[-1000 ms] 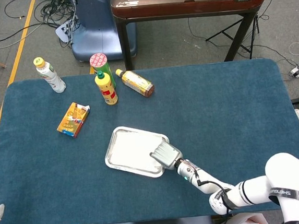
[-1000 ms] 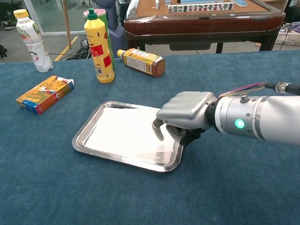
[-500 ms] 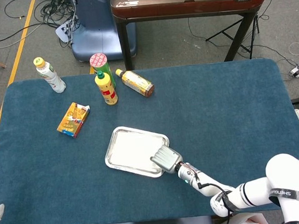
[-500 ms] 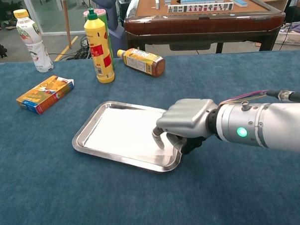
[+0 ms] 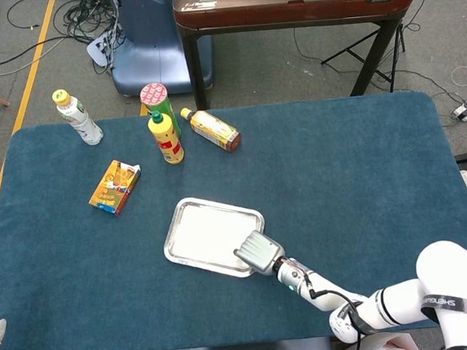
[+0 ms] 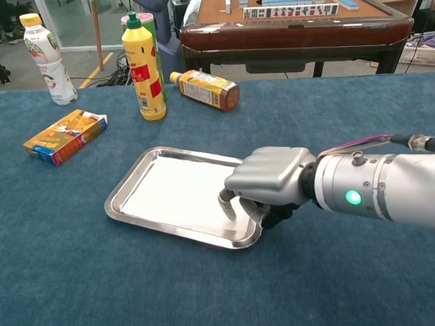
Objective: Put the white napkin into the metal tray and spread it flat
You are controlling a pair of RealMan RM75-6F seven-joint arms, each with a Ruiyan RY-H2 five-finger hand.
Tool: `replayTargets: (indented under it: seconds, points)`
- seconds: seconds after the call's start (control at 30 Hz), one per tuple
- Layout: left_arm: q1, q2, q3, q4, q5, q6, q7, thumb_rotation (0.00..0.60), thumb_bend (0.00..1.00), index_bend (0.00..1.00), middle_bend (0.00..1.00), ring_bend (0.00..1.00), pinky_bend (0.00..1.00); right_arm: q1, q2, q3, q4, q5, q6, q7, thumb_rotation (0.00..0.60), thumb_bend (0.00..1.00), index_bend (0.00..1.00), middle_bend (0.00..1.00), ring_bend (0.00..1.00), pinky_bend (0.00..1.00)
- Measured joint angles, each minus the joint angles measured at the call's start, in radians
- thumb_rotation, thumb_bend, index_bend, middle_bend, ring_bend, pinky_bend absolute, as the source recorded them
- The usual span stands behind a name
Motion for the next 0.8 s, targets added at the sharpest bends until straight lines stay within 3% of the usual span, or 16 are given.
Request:
replayTargets:
  seconds: [0.33, 0.4, 0.53, 0.63, 0.8]
  points:
    - [-0.007, 0.001, -0.005, -0.002, -0.002, -0.006, 0.002, 0.600, 0.29, 0.11, 0.03, 0.01, 0.00, -0.071, 0.111, 0.022, -0.093, -0.064, 0.148, 0.035, 0.556, 1.00, 0.31, 0.96, 0.97, 1.00]
    - [-0.011, 0.000, -0.007, -0.001, -0.004, -0.011, 0.001, 0.600, 0.29, 0.11, 0.03, 0.01, 0.00, -0.100, 0.147, 0.022, -0.127, -0.072, 0.198, 0.037, 0.556, 0.94, 0.30, 0.89, 0.92, 1.00]
    - [-0.020, -0.001, -0.010, -0.001, -0.004, -0.022, 0.003, 0.600, 0.29, 0.11, 0.03, 0.01, 0.00, -0.168, 0.217, 0.016, -0.183, -0.090, 0.297, 0.046, 0.557, 0.66, 0.28, 0.73, 0.74, 0.99]
    - [-0.030, -0.005, -0.012, -0.002, -0.003, -0.034, 0.006, 0.600, 0.29, 0.11, 0.03, 0.01, 0.00, -0.229, 0.262, 0.010, -0.217, -0.103, 0.371, 0.059, 0.556, 0.53, 0.25, 0.59, 0.57, 0.85]
    - [-0.049, -0.016, -0.017, -0.002, -0.002, -0.055, 0.016, 0.600, 0.29, 0.11, 0.03, 0.01, 0.00, -0.332, 0.325, -0.006, -0.258, -0.144, 0.473, 0.099, 0.557, 0.45, 0.19, 0.38, 0.33, 0.56]
